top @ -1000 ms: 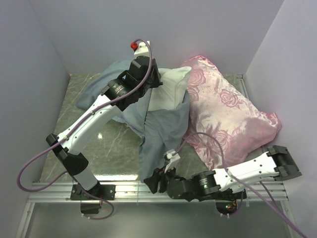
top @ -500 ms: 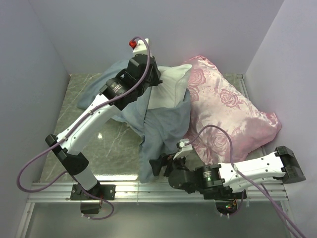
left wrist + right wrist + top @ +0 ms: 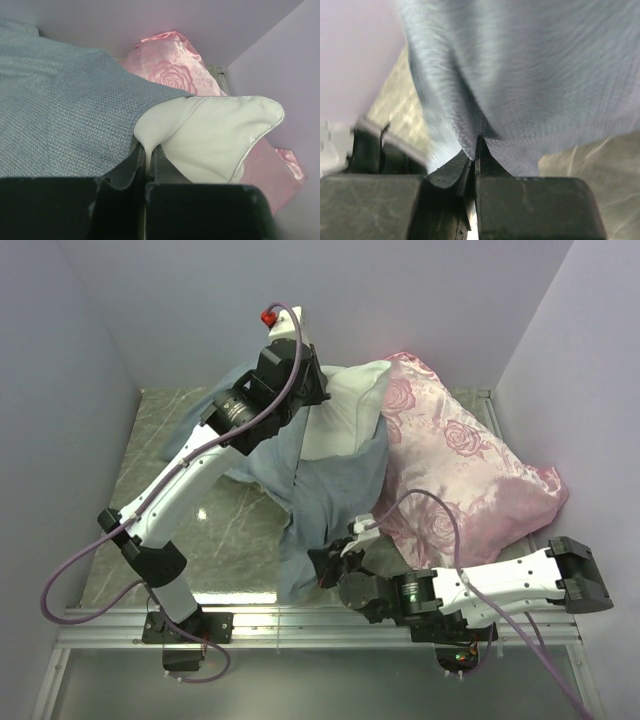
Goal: Remove the pillowcase from the pillow
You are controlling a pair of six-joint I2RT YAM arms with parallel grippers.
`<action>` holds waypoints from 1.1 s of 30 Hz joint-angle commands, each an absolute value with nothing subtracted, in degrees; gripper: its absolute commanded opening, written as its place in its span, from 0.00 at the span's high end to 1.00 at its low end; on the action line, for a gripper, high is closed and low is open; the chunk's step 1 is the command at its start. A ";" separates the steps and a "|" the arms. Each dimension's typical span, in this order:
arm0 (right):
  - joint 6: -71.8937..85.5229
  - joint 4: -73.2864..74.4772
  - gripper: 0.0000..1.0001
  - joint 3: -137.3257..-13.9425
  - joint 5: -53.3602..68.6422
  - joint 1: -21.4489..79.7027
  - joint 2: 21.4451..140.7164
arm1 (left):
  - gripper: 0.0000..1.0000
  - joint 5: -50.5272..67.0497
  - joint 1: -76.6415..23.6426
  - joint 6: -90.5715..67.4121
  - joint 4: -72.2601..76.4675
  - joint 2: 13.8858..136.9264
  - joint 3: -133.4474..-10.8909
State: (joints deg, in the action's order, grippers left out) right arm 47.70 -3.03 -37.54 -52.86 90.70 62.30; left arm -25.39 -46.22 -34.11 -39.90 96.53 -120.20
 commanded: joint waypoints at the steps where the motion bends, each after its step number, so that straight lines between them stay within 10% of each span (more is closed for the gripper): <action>1: 50.79 -1.68 0.98 -39.46 -52.91 95.18 66.70 | 1.00 -26.45 -46.41 -32.52 -30.06 97.29 -131.38; 28: 60.03 -21.18 1.00 -28.13 -31.29 96.68 83.58 | 1.00 -22.94 -36.74 -33.05 -26.28 93.43 -132.72; 33: 58.20 -16.30 0.78 -30.05 -33.04 95.97 80.35 | 1.00 -21.10 -36.65 -34.45 -24.61 90.44 -127.10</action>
